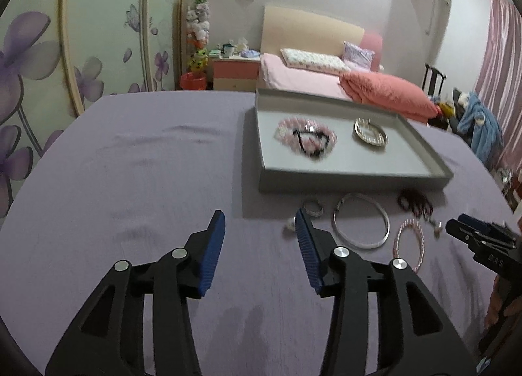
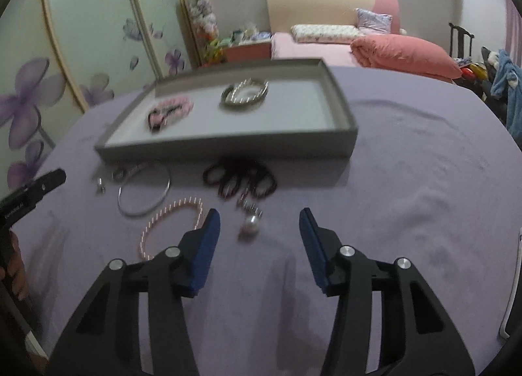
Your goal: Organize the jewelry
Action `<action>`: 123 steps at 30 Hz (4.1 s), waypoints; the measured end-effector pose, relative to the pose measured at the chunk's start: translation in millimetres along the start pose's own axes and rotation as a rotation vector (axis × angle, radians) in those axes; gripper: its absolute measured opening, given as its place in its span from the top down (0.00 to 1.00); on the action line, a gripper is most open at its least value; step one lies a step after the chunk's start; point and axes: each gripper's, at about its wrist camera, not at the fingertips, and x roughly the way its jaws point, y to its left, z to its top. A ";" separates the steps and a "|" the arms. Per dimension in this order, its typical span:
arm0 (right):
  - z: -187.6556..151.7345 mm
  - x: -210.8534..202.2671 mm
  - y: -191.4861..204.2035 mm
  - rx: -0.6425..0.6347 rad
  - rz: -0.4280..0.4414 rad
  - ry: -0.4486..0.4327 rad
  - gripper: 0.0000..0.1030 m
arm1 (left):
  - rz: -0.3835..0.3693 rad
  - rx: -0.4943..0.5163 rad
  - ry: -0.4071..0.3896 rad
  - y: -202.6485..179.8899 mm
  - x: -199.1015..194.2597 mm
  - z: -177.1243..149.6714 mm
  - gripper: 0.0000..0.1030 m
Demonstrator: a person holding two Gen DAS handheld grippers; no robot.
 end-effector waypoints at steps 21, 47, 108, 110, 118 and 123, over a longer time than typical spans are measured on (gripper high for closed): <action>-2.1 16.3 14.6 -0.059 -0.072 0.053 0.84 | 0.009 0.082 0.078 -23.9 16.3 -21.0 0.53; -4.3 15.1 7.8 -0.030 -0.058 0.052 0.84 | 0.039 0.118 0.146 -31.8 31.7 -24.1 0.84; -13.0 -126.1 64.9 -0.090 -0.075 -0.610 0.85 | 0.065 0.079 -0.440 -66.2 -82.4 -23.5 0.84; -17.4 -126.6 65.4 -0.098 -0.106 -0.641 0.85 | 0.068 0.078 -0.447 -66.2 -81.5 -25.8 0.84; -20.2 -128.2 59.2 -0.083 -0.112 -0.669 0.85 | 0.071 0.072 -0.475 -67.0 -86.6 -28.2 0.84; -22.0 -127.7 60.8 -0.083 -0.111 -0.670 0.85 | 0.068 0.077 -0.478 -68.4 -87.8 -28.0 0.84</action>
